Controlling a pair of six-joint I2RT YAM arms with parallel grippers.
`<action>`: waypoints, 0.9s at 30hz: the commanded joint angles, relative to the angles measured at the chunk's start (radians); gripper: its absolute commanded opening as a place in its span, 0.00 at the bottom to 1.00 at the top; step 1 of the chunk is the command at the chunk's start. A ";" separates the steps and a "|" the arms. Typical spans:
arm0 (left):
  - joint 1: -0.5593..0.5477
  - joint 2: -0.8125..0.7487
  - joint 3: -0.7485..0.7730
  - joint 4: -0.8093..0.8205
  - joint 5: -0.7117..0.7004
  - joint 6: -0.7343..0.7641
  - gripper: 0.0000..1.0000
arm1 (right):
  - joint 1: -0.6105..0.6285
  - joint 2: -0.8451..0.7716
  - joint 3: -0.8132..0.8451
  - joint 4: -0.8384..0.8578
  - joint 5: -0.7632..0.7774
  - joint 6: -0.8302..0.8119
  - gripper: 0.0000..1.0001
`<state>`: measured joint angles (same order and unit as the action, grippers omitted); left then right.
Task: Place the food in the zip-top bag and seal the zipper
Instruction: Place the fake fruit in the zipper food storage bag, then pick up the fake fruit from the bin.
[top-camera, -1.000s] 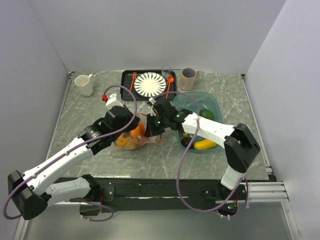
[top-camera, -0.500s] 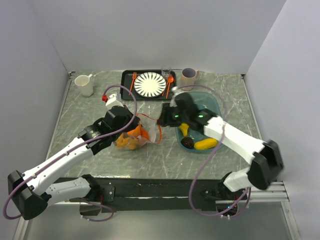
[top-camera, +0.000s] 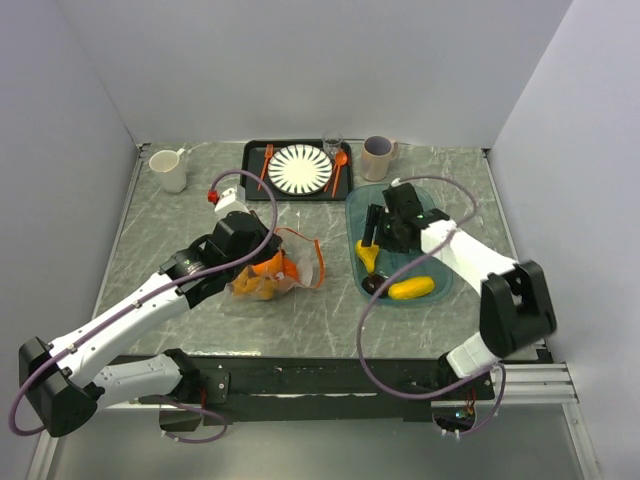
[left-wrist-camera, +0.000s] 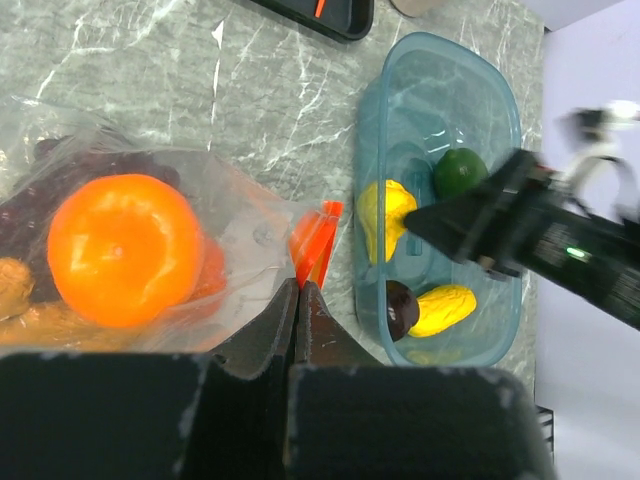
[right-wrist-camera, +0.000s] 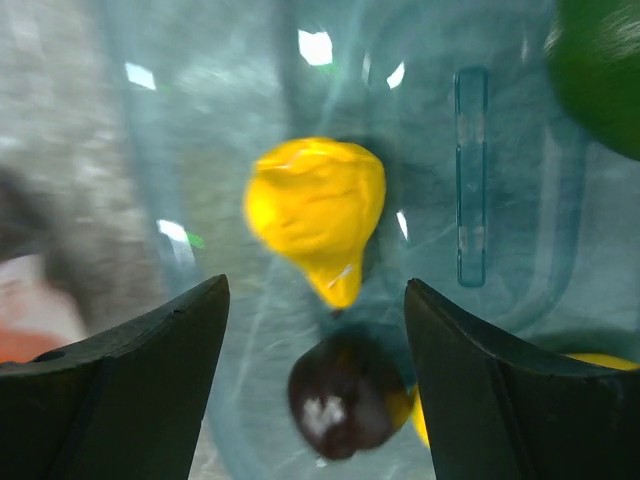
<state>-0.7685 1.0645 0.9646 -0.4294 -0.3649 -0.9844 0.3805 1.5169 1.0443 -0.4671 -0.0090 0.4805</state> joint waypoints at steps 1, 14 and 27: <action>0.000 0.002 0.026 0.032 0.011 0.012 0.01 | -0.018 0.101 0.086 -0.002 -0.020 -0.028 0.81; -0.002 0.008 0.028 0.020 -0.003 0.003 0.01 | -0.023 0.207 0.100 0.045 -0.037 -0.013 0.73; -0.002 0.008 0.025 0.021 -0.003 0.000 0.01 | -0.035 0.105 0.028 0.094 -0.071 0.003 0.23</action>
<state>-0.7685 1.0782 0.9646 -0.4309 -0.3637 -0.9852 0.3527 1.6852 1.0782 -0.3985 -0.0719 0.4824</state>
